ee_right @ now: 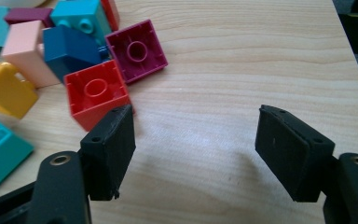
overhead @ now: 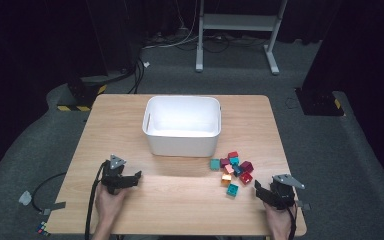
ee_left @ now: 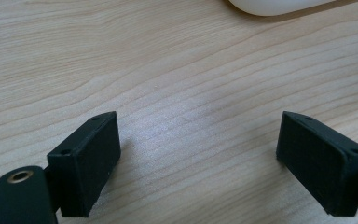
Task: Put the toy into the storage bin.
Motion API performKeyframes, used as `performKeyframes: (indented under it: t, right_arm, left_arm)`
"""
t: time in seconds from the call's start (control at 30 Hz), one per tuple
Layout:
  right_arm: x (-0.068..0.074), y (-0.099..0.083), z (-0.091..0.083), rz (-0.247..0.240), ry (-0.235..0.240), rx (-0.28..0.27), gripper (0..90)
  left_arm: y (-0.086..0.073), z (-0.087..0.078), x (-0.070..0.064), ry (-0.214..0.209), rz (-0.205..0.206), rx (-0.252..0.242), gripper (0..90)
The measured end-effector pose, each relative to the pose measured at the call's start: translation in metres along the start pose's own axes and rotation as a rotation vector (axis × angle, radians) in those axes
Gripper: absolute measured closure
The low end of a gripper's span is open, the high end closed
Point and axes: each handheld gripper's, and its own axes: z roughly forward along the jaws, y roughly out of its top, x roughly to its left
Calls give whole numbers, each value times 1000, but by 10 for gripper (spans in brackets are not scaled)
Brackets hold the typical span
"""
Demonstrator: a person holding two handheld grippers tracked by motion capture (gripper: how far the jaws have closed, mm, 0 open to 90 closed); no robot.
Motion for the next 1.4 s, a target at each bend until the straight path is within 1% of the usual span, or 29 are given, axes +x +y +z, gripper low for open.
performKeyframes:
  t: [0.03, 0.13, 0.27, 0.3, 0.33, 0.37, 0.4, 0.47, 0.5, 0.53, 0.7, 0.73, 0.9, 0.93, 0.97, 1.03, 1.07, 1.1, 1.13, 1.2, 1.27, 1.3, 1.33, 1.4]
  right_arm:
    - [1, -2, -3, 6, 13, -8, 288]
    - [3, -4, -9, 3, 36, -23, 290]
    - [6, -6, -13, -9, 79, -42, 294]
    - [8, -6, -14, -5, 91, -45, 299]
    - [9, -6, -14, -9, 102, -46, 304]
    - [9, -6, -14, -9, 102, -46, 304]
    - [13, -4, -15, -23, 126, -44, 322]
    - [13, -4, -14, -32, 130, -45, 326]
    - [16, -2, -13, -38, 141, -45, 333]
    - [17, -1, -12, -35, 145, -45, 334]
    - [23, 3, -6, -32, 157, -35, 339]
    - [25, 7, -2, -39, 153, -35, 344]
    - [29, 13, 3, -49, 155, -36, 356]
    - [31, 14, 4, -60, 152, -33, 362]
    - [34, 17, 9, -77, 155, -17, 375]
    - [34, 18, 11, -81, 154, -11, 381]
    - [35, 18, 14, -87, 153, -4, 395]
    - [35, 19, 18, -94, 158, 5, 429]
    - [35, 19, 18, -94, 158, 5, 429]
    - [35, 19, 21, -96, 155, 14, 461]
    - [36, 18, 23, -112, 157, 24, 503]
    - [36, 18, 23, -112, 157, 24, 503]
    - [36, 15, 24, -115, 156, 33, 563]
    - [35, 13, 25, -110, 160, 32, 574]
  left_arm:
    - [0, 0, 0, 0, -1, 0, 135]
    - [0, 0, 0, 0, 0, 0, 135]
    - [0, 0, 0, 0, 0, 0, 134]
    - [0, 0, 0, 0, 0, 0, 134]
    - [0, 0, 0, 0, 0, 0, 134]
    - [0, 0, 0, 0, 0, 0, 134]
    - [0, 0, 0, 0, 0, 0, 134]
    - [0, 0, 0, 0, 0, 0, 134]
    - [0, 0, 0, 0, 0, 0, 134]
    - [0, 0, 0, 0, 0, 0, 135]
    - [0, 0, 0, 1, -1, 0, 135]
    - [0, 0, 0, 2, 1, 2, 135]
    - [0, 0, 0, 1, 1, 2, 135]
    - [0, 0, 0, 2, 2, 2, 135]
    - [0, 0, 0, 2, 3, 2, 135]
    - [0, 0, 0, 1, 3, 2, 135]
    - [0, 0, 0, 1, 2, 2, 135]
    - [0, 0, 0, 2, 3, 3, 135]
    - [0, 0, 0, 2, 3, 3, 135]
    - [0, 0, 0, 2, 3, 2, 135]
    - [0, 0, 0, 2, 3, 2, 135]
    - [0, 0, 0, 2, 3, 2, 135]
    - [0, 0, 0, 2, 4, 3, 136]
    - [0, -1, 0, 2, 4, 3, 136]
